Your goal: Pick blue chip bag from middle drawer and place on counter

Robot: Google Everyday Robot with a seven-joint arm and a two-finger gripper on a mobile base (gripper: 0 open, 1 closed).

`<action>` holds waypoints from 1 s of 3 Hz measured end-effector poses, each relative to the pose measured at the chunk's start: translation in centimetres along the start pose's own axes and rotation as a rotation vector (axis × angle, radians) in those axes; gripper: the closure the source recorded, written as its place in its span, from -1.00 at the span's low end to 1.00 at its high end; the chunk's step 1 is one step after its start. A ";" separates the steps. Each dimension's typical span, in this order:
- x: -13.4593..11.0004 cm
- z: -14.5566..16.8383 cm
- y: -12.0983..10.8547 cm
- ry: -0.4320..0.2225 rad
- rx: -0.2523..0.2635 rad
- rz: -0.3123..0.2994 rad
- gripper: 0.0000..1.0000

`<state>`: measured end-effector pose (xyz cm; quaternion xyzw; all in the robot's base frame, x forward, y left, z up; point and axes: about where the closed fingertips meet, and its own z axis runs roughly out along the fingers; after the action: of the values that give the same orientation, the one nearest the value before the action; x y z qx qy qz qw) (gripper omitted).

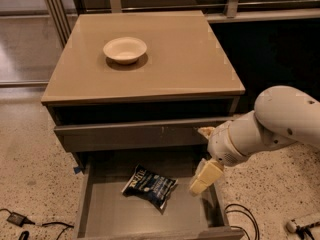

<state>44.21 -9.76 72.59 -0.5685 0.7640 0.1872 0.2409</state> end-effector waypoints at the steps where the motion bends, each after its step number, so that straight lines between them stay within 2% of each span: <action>1: 1.2 3.3 -0.5 -0.007 0.004 0.019 -1.00; 3: 4.1 10.5 -1.3 -0.067 0.005 0.046 -1.00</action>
Offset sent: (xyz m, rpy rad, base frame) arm 0.0202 0.0184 -0.1169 0.0693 0.0202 -0.0653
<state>46.15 -7.42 61.67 -0.5438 0.7688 0.2096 0.2633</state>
